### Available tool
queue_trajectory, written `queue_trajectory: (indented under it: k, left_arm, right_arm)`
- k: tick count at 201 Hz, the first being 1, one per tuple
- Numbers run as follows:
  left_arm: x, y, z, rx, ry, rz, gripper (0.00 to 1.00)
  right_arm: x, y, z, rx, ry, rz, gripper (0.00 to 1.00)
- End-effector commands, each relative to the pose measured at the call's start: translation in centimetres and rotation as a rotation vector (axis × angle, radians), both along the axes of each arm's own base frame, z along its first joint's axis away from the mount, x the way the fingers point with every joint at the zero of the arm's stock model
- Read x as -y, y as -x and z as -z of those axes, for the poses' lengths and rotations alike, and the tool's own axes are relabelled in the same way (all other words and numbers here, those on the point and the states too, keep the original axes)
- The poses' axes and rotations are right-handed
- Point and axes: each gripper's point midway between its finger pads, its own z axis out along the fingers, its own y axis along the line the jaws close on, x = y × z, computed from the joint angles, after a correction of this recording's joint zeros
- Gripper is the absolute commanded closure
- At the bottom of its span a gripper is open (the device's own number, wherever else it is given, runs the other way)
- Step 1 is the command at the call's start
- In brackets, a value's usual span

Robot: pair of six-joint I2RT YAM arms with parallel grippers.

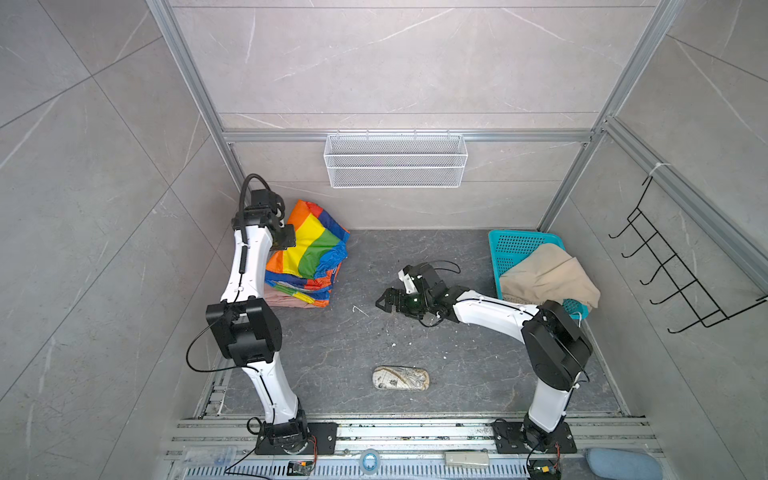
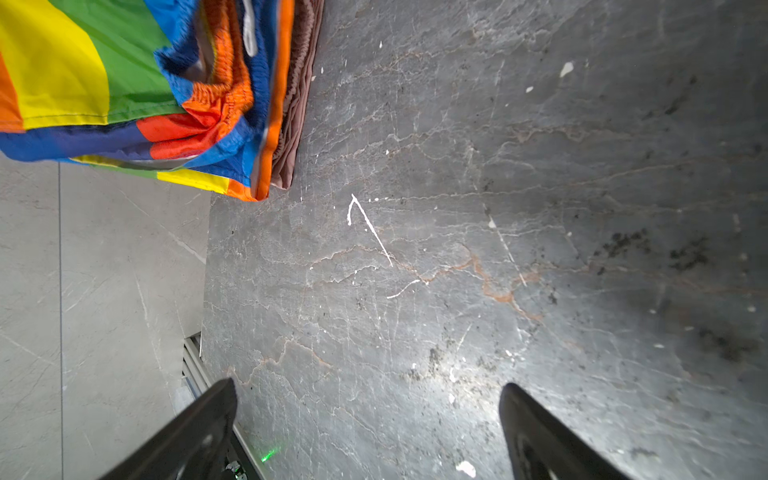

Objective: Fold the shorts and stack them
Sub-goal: 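Lower the rainbow shorts onto the pink shorts and open the left gripper, then reach the right gripper into the teal basket and grasp the beige shorts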

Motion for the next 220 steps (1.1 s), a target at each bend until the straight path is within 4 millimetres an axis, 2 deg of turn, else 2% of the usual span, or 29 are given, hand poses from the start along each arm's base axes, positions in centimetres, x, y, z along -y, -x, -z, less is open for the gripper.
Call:
queue_trajectory:
  k: [1,44,83,102,113,131,132,137,139,164,187,201,220]
  left_arm:
    - [-0.4,-1.2,-0.9,0.091,0.069,-0.027,1.00]
    - [-3.1,-2.6,3.5,0.042,0.095,-0.055,1.00]
    - [-5.4,-3.8,5.4,0.031,0.114,-0.082,1.00]
    - [-6.2,-4.2,7.0,-0.007,0.105,-0.104,1.00]
    - [-6.5,-4.1,7.8,-0.038,0.121,-0.131,0.74]
    - [-6.2,-3.9,7.5,-0.046,0.160,-0.148,0.38]
    - [-6.1,-3.9,7.5,-0.044,0.162,-0.149,0.35]
    - [-6.0,-3.9,7.0,-0.028,0.174,-0.154,0.05]
    - [-5.9,-3.9,6.8,-0.023,0.179,-0.155,0.02]
    - [-4.0,-3.8,3.6,0.067,0.269,-0.135,0.00]
    - [-0.7,-3.6,-0.2,0.143,0.323,-0.067,0.00]
    - [3.1,-3.4,-2.9,0.196,0.312,0.025,0.00]
    - [9.7,-2.7,-5.9,0.266,0.243,0.180,0.00]
  right_arm:
    - [-0.7,-0.1,0.0,-0.003,-0.011,0.003,0.00]
    - [-0.3,0.8,1.0,-0.032,-0.009,0.007,0.00]
    - [0.6,1.6,2.2,-0.055,0.015,0.012,0.00]
    - [0.8,1.9,2.4,-0.060,0.021,0.014,0.00]
    - [1.0,2.0,2.2,-0.060,0.023,0.013,0.00]
    - [1.5,2.3,1.6,-0.045,0.039,0.009,0.00]
    - [1.6,2.3,1.6,-0.044,0.042,0.009,0.00]
    - [1.8,2.4,1.2,-0.036,0.049,0.010,0.00]
    - [1.9,2.4,1.0,-0.029,0.050,0.011,0.00]
    - [4.0,2.0,-1.8,0.043,0.091,0.029,0.00]
    - [8.0,0.5,-4.8,0.101,0.118,0.107,0.00]
    - [11.8,-0.8,-6.6,0.125,0.138,0.190,0.00]
    - [18.7,-2.6,-8.6,0.164,0.222,0.355,0.00]
